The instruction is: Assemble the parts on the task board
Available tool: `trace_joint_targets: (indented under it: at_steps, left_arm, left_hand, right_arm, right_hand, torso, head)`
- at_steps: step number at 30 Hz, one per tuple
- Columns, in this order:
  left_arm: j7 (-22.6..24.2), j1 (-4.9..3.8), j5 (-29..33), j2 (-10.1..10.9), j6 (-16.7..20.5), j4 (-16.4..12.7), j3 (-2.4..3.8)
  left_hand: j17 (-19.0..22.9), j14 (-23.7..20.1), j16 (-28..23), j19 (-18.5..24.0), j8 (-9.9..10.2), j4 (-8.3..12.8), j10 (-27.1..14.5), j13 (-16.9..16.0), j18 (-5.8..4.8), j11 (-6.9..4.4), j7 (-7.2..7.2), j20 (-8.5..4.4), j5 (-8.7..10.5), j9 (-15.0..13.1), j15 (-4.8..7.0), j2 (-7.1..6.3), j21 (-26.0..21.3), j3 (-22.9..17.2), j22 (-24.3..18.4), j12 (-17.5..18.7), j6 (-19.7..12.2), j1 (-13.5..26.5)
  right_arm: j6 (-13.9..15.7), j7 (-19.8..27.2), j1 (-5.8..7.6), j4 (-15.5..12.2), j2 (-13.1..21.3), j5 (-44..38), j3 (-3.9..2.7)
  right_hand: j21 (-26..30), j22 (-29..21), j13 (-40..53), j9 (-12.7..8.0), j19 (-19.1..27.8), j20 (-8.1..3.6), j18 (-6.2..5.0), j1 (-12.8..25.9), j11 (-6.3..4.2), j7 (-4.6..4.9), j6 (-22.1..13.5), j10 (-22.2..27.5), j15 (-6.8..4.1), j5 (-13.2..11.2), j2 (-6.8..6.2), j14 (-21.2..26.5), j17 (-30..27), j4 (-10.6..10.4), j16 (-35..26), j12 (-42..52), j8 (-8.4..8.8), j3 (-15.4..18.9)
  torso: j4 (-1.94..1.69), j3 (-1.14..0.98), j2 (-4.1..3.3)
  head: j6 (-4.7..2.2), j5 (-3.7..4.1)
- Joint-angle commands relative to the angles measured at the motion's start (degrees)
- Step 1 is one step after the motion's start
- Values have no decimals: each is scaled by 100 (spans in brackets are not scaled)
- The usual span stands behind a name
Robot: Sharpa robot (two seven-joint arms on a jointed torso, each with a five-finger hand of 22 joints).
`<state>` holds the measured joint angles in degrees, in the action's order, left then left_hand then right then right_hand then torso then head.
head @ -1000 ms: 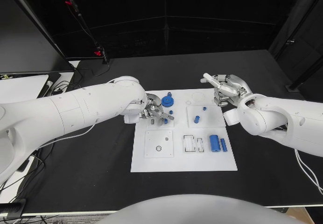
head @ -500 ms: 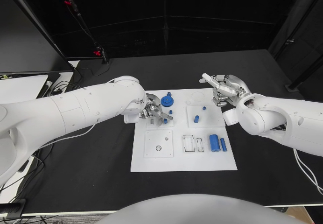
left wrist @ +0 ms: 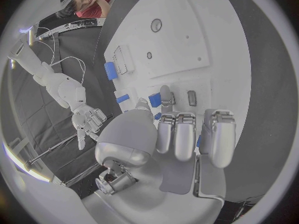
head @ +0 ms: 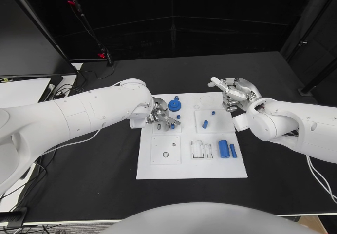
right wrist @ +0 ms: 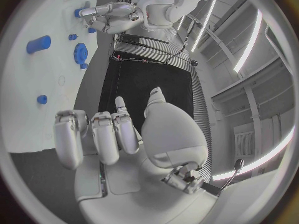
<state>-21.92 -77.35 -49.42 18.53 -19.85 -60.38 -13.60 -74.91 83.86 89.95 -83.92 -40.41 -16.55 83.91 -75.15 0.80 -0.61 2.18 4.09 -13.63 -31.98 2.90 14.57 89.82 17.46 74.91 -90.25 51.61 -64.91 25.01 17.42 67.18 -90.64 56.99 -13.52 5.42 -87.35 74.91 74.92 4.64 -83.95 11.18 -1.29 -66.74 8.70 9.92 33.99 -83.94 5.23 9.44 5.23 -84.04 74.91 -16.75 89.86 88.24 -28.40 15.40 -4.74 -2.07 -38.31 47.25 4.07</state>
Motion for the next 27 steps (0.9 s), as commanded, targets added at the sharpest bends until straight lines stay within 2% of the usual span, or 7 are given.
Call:
trace_joint_targets:
  at_steps: [1, 6, 11, 17, 20, 24, 27]
  left_arm:
    - [-30, -6, 42, -14, -12, 11, 5]
    - [-18, -5, 43, -35, -5, 27, 5]
    - [-10, -4, 43, -62, 5, 48, 5]
    - [2, -2, 43, -83, 12, 62, 5]
    - [1, -1, 43, -85, 4, 55, 5]
    - [-10, -1, 43, -93, 6, 55, 5]
    - [-23, -1, 43, -95, 8, 64, 5]
  left_hand:
    - [-1509, 614, 5, -608, 27, -5, 609, -1485, -80, -50, -10, -48, -38, -12, 39, 53, 18, -40, 1509, 25, 39, -103]
    - [-1509, 614, 5, -608, 35, -6, 609, -1485, -80, -49, -9, -48, -34, -16, 39, 48, 18, -35, 1509, 25, 38, -108]
    - [-1509, 614, 5, -608, 53, -8, 609, -1485, -80, -47, -6, -49, -21, -26, 39, 41, 18, -26, 1509, 25, 35, -119]
    - [-1509, 614, 5, -608, 81, -3, 609, -1485, -80, -47, -6, -49, -18, -47, 39, 43, 18, -28, 1509, 25, 36, -163]
    - [-1509, 614, 5, -608, 127, 0, 609, -1485, -80, -52, -14, -52, -57, -93, 42, 46, 18, -43, 1509, 25, 54, -281]
    - [-1509, 614, 5, -608, 241, -2, 609, -1485, -80, -66, -30, -61, -263, -191, 56, 118, 18, -148, 1509, 25, 74, -598]
    - [-1509, 614, 5, -608, 355, 34, 609, -1485, -80, -84, -51, -74, -705, -276, 75, 123, 18, -355, 1509, 25, 68, -1044]
  right_arm:
    - [-8, 7, 4, -5, -11, -16, -2]
    - [-11, 0, 2, 5, -16, -16, -1]
    - [-14, -10, -5, 21, -24, -16, 0]
    - [-23, -26, -16, 42, -37, -16, 1]
    - [-27, -29, -20, 57, -45, -16, 1]
    - [-34, -30, -24, 66, -47, -16, 2]
    - [-35, -30, -26, 64, -45, -16, 2]
  right_hand:
    - [28, 1377, 1054, -8, -302, 45, 29, -5, 28, 320, -48, -93, 36, 31, 34, -596, 1509, 7, 14, -10, -23, 42]
    - [31, 1375, 1053, -8, -300, 45, 28, -6, 29, 321, -49, -92, 37, 32, 34, -596, 1509, 7, 14, -10, -24, 42]
    - [38, 1372, 1052, -9, -293, 46, 25, -7, 29, 321, -51, -90, 37, 34, 36, -596, 1509, 7, 14, -11, -26, 42]
    - [61, 1362, 1026, -10, -268, 47, 17, -8, 30, 322, -54, -59, 38, 36, 37, -596, 1509, 6, 14, -22, -30, 42]
    - [66, 1359, 1013, -10, -262, 48, 15, -10, 31, 323, -56, -44, 39, 34, 37, -596, 1509, 7, 14, -26, -32, 43]
    - [67, 1358, 1001, -12, -260, 49, 15, -12, 32, 324, -61, -29, 40, 27, 36, -596, 1509, 8, 14, -31, -35, 44]
    - [67, 1358, 1001, -12, -260, 49, 15, -12, 32, 324, -61, -29, 40, 27, 36, -596, 1509, 8, 14, -31, -35, 44]
  torso:
    - [4, -1, 1]
    - [6, 0, 0]
    - [9, 4, 0]
    - [2, -2, -1]
    - [3, 1, -1]
    - [-1, -2, -2]
    - [5, 0, 3]
  head:
    - [-4, -1]
    - [-11, 32]
    - [-12, 24]
    - [-7, 40]
    - [-3, 43]
    - [1, 47]
    - [1, 46]
